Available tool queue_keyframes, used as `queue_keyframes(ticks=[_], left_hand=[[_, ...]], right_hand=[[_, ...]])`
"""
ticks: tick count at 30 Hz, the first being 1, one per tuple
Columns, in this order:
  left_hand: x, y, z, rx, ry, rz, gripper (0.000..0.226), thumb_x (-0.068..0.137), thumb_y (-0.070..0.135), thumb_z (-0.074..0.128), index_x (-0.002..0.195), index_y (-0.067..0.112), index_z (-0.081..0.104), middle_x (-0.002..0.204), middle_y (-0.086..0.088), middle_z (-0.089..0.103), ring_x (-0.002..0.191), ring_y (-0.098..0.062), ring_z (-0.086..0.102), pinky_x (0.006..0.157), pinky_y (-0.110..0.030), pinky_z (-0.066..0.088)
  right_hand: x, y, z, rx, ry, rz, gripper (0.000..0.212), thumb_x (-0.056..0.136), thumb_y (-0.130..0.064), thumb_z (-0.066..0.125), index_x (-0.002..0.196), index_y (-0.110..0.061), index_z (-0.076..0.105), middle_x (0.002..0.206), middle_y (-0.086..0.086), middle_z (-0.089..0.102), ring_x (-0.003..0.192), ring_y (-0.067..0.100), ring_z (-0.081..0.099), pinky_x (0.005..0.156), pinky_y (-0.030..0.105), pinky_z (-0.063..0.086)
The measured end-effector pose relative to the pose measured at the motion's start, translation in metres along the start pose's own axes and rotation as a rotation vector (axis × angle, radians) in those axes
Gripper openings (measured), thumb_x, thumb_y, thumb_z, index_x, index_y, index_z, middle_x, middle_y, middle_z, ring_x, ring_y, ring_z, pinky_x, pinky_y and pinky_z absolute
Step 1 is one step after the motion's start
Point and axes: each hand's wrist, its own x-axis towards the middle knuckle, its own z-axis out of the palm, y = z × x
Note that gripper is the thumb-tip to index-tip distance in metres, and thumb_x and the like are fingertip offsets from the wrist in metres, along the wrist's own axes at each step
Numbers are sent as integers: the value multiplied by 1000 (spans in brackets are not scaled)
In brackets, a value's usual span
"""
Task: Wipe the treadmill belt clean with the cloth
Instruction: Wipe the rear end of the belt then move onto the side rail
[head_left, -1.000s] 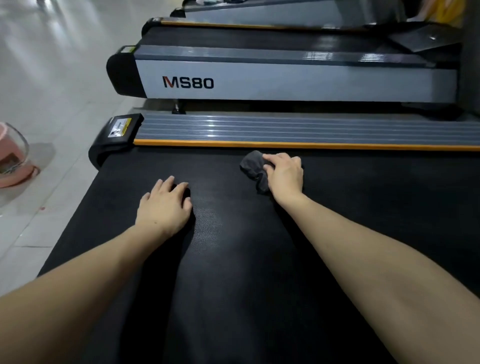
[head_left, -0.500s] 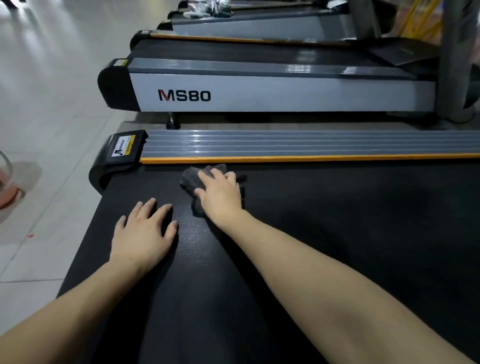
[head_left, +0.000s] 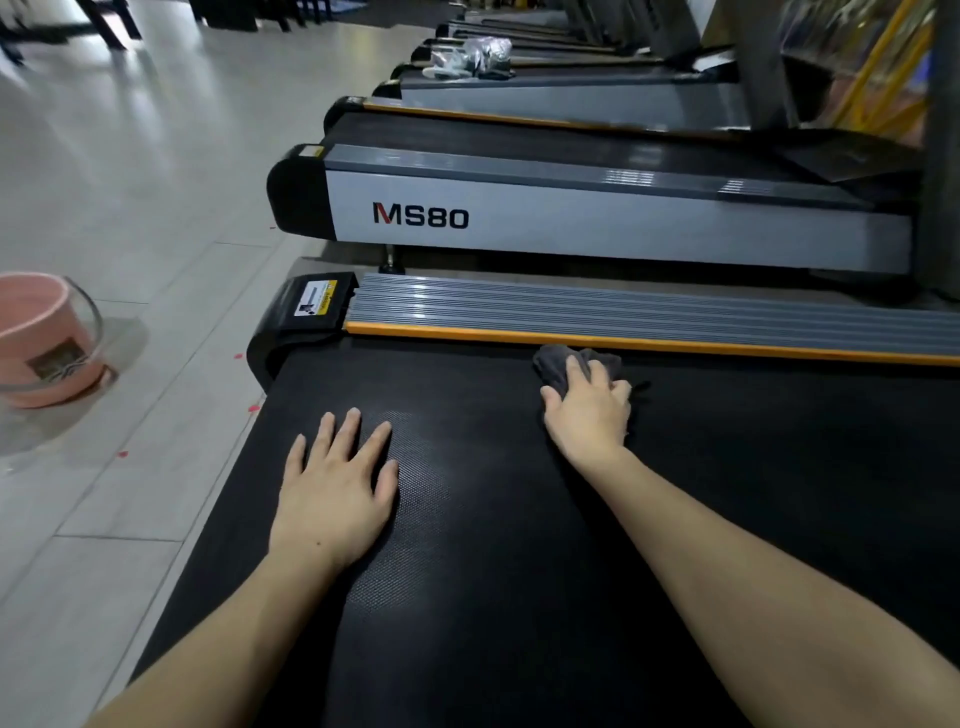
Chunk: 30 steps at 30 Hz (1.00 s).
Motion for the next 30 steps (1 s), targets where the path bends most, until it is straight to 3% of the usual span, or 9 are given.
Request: queue_keyframes(ticks=[4, 8, 12, 17, 21, 23, 26, 28, 30], left_hand=[[-1, -3, 2, 8, 39, 2, 68, 95, 60, 10, 157, 40, 29, 170, 3, 18, 158, -20, 5, 126, -47, 8], [-1, -3, 3, 6, 58, -2, 69, 94, 61, 9, 157, 40, 30, 170, 4, 18, 158, -17, 5, 127, -44, 7], [-2, -5, 4, -7, 92, 0, 69, 95, 63, 11, 155, 40, 35, 168, 5, 22, 157, -16, 10, 127, -44, 10], [0, -2, 7, -1, 84, 5, 69, 95, 62, 10, 156, 38, 32, 169, 5, 19, 158, -17, 6, 127, -45, 8], [0, -1, 8, -17, 98, -10, 72, 95, 62, 12, 157, 31, 33, 169, 5, 21, 157, -15, 6, 127, -44, 8], [1, -1, 8, -21, 105, -12, 72, 95, 62, 15, 156, 29, 36, 168, 5, 24, 157, -15, 8, 127, -44, 9], [0, -3, 10, -16, 128, -25, 68, 95, 60, 23, 149, 26, 47, 164, -1, 34, 156, -20, 19, 126, -45, 16], [-2, -6, 10, 5, 153, -39, 64, 95, 58, 28, 143, 25, 54, 158, -5, 43, 153, -27, 27, 122, -48, 24], [-3, -7, 10, 15, 161, -49, 60, 94, 56, 32, 139, 27, 58, 153, -7, 49, 149, -29, 33, 118, -50, 29]], right_hand=[[-21, -71, 14, 23, 14, -166, 43, 94, -39, 51, 135, -27, 45, 138, 3, 46, 111, 37, 42, 89, 44, 40], [-31, -141, 32, 93, -72, -394, 39, 98, -35, 48, 136, -28, 45, 135, 2, 45, 112, 34, 39, 92, 45, 38], [-3, -78, 21, 51, -33, -534, 37, 98, -32, 50, 134, -35, 52, 132, 1, 54, 106, 34, 46, 88, 43, 47], [24, 62, -8, 41, 121, -115, 37, 97, -33, 51, 134, -37, 55, 131, -1, 54, 107, 31, 45, 88, 42, 48], [5, 20, -2, 15, 181, 123, 31, 95, -31, 55, 125, -32, 62, 124, 4, 53, 103, 34, 45, 83, 41, 42], [-11, -45, 12, 51, 159, 24, 26, 92, -32, 56, 118, -31, 60, 120, 5, 52, 101, 34, 45, 78, 39, 41], [-42, -134, 32, 139, 26, -341, 21, 95, -30, 54, 116, -28, 57, 119, 4, 50, 101, 32, 41, 78, 41, 39], [-43, -140, 29, 155, -54, -534, 25, 97, -30, 52, 121, -29, 56, 120, 4, 50, 102, 31, 41, 82, 42, 41], [-29, -98, 21, 128, 4, -585, 30, 94, -31, 55, 123, -34, 58, 119, 3, 55, 100, 32, 46, 81, 41, 47]])
